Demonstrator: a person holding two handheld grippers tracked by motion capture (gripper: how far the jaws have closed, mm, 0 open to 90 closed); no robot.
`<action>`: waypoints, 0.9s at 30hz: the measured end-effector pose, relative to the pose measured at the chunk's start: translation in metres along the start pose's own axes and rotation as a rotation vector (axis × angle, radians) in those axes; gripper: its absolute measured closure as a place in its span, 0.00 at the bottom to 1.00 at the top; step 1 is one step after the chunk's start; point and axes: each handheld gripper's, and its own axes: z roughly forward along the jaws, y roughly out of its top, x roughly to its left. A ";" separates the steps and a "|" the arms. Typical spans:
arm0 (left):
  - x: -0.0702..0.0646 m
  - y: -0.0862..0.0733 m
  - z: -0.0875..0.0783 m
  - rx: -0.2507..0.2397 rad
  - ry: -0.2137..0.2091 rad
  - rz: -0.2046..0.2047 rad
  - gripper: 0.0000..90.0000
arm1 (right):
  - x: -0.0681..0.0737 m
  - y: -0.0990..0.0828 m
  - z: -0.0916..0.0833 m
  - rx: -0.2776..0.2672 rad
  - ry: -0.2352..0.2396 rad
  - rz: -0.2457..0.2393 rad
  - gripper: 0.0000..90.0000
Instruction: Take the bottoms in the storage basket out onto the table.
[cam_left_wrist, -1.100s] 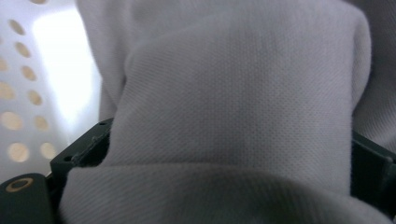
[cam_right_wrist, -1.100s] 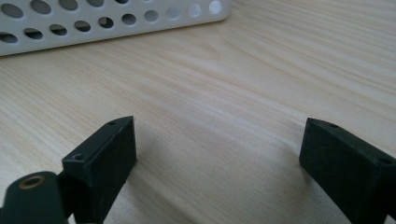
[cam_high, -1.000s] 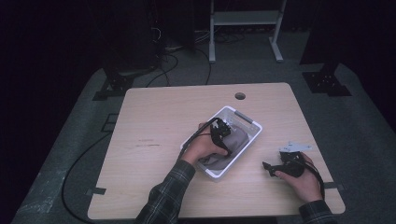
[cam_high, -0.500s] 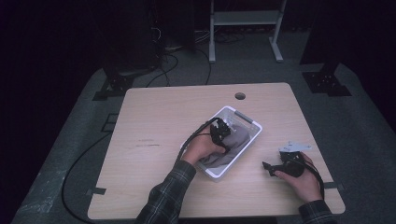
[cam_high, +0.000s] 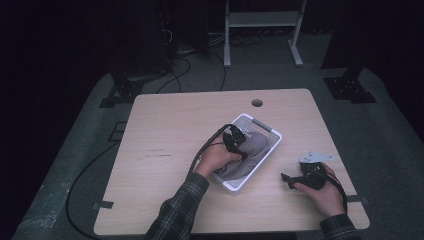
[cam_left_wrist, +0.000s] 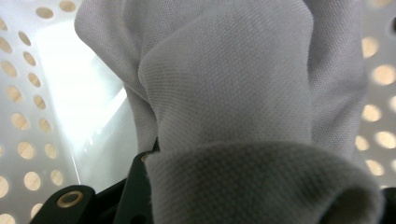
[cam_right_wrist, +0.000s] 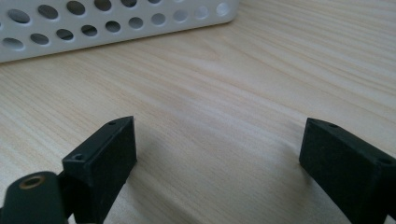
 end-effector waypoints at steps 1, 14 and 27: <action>0.000 0.000 0.000 0.000 0.000 0.000 0.70 | 0.000 0.000 0.000 0.000 0.000 0.000 0.11; -0.004 0.005 -0.022 -0.138 -0.053 -0.025 0.70 | 0.000 0.000 0.000 0.002 0.001 0.003 0.11; 0.000 0.003 -0.051 -0.277 -0.086 -0.052 0.69 | 0.000 0.000 0.000 0.000 0.000 0.001 0.11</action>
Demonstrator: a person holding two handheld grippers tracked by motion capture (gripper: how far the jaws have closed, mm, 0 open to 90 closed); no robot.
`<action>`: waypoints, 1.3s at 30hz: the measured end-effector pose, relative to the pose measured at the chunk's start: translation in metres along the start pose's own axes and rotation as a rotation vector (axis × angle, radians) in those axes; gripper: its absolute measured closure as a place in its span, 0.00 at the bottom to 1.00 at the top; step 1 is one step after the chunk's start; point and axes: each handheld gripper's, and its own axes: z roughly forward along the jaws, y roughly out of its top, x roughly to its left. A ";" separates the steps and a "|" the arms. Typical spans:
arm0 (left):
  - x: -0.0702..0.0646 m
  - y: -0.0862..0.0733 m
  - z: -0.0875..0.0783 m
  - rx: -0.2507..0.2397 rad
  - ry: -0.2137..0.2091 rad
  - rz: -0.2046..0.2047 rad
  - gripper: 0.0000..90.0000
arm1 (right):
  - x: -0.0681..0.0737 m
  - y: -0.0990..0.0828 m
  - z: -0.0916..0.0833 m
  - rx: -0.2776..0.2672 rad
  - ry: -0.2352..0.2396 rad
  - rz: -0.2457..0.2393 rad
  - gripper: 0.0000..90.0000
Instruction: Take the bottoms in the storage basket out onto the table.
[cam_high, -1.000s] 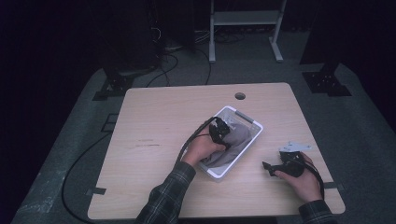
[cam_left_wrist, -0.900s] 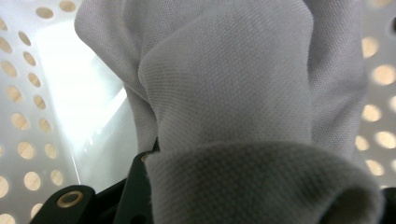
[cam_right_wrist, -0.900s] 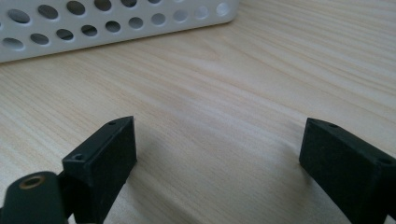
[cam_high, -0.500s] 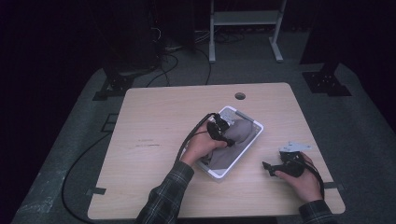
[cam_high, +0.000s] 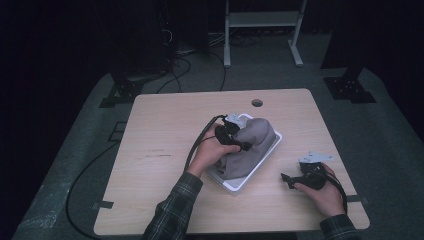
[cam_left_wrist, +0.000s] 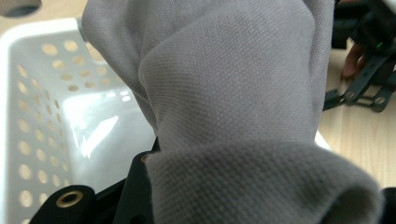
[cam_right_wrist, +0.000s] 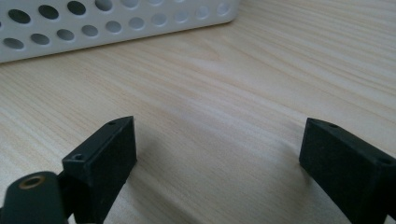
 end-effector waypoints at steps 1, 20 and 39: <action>0.000 0.001 -0.006 -0.018 -0.006 -0.001 0.69 | 0.000 0.000 0.000 -0.001 0.000 0.001 0.11; 0.012 0.004 -0.058 -0.160 0.027 -0.035 0.69 | 0.000 0.000 0.000 0.000 0.000 0.004 0.11; 0.021 -0.003 -0.100 -0.199 0.093 -0.048 0.69 | 0.000 -0.001 -0.001 0.001 -0.003 0.002 0.11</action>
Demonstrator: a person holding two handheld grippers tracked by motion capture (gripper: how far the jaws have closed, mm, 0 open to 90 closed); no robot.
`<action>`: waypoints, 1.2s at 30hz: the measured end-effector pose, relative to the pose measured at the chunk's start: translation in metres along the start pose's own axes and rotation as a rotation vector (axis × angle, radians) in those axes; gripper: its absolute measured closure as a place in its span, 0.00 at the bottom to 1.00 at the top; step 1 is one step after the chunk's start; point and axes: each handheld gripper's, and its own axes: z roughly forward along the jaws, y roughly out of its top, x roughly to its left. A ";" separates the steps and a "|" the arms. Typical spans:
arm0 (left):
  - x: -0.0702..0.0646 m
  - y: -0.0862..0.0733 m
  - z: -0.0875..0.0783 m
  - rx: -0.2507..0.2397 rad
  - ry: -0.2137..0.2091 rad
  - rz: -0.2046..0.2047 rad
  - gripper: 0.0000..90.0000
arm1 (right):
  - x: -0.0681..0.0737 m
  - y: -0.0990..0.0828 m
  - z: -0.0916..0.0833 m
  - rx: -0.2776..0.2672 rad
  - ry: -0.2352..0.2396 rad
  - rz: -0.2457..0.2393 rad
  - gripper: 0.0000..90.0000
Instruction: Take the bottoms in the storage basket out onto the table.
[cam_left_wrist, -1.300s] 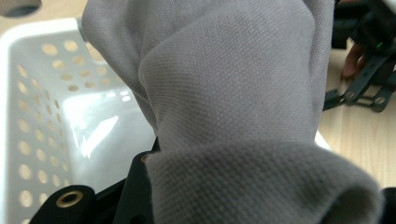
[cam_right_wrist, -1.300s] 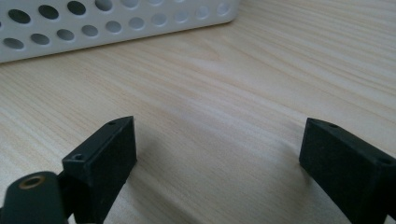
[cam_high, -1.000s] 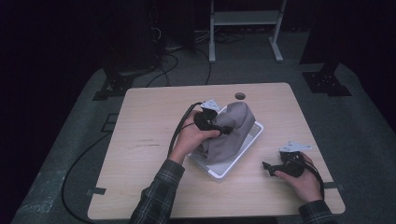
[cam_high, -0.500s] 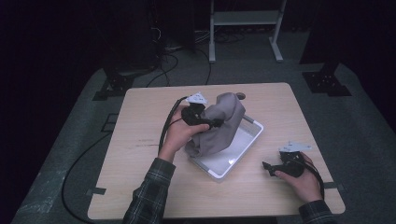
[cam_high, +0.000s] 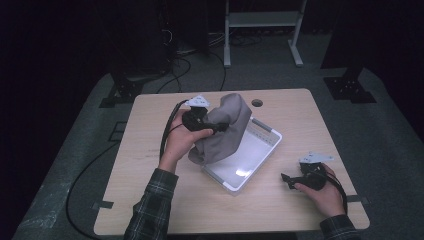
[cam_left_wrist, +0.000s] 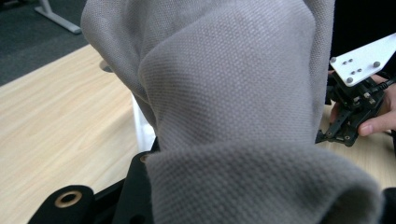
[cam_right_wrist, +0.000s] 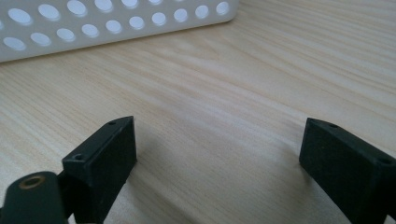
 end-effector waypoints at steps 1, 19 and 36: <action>0.001 0.000 -0.003 -0.004 0.005 0.000 0.69 | 0.000 0.000 0.000 0.000 -0.001 0.000 0.11; 0.021 -0.014 -0.050 -0.017 0.094 -0.027 0.69 | 0.000 0.000 0.000 -0.001 -0.004 0.003 0.11; 0.044 -0.049 -0.094 -0.026 0.196 -0.085 0.69 | 0.000 -0.001 0.000 -0.002 -0.005 0.001 0.11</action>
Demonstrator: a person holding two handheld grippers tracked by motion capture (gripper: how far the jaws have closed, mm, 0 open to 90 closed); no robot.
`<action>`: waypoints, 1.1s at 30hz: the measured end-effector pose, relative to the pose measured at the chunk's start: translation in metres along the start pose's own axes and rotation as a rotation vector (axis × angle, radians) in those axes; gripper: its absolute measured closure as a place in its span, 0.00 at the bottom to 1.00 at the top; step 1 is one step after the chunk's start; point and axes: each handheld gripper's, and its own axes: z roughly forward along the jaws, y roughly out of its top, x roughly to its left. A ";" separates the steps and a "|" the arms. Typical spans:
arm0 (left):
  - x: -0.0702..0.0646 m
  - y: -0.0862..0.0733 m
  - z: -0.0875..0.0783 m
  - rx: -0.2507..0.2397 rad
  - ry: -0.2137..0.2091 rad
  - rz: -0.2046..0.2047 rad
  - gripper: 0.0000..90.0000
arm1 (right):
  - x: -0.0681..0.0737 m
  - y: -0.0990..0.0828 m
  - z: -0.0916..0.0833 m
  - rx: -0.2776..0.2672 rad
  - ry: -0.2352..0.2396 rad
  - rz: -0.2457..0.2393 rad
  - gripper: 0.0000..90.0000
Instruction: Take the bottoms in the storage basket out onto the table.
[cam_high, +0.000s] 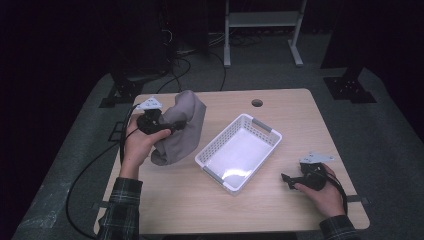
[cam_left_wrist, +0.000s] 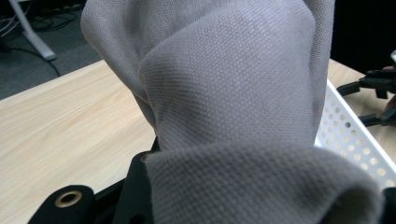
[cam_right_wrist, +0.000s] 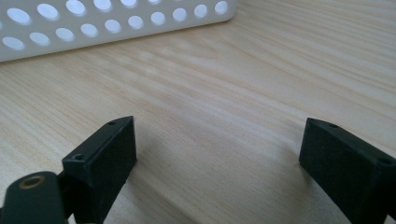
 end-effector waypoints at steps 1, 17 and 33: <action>0.001 -0.002 -0.001 0.003 0.006 -0.005 0.69 | 0.000 0.000 0.000 0.000 0.000 0.000 0.11; 0.021 -0.038 -0.011 0.045 0.104 -0.051 0.69 | 0.000 0.000 0.000 0.001 0.002 0.003 0.11; 0.046 -0.078 -0.001 0.170 0.187 -0.126 0.69 | 0.000 -0.002 -0.002 0.000 0.001 0.002 0.11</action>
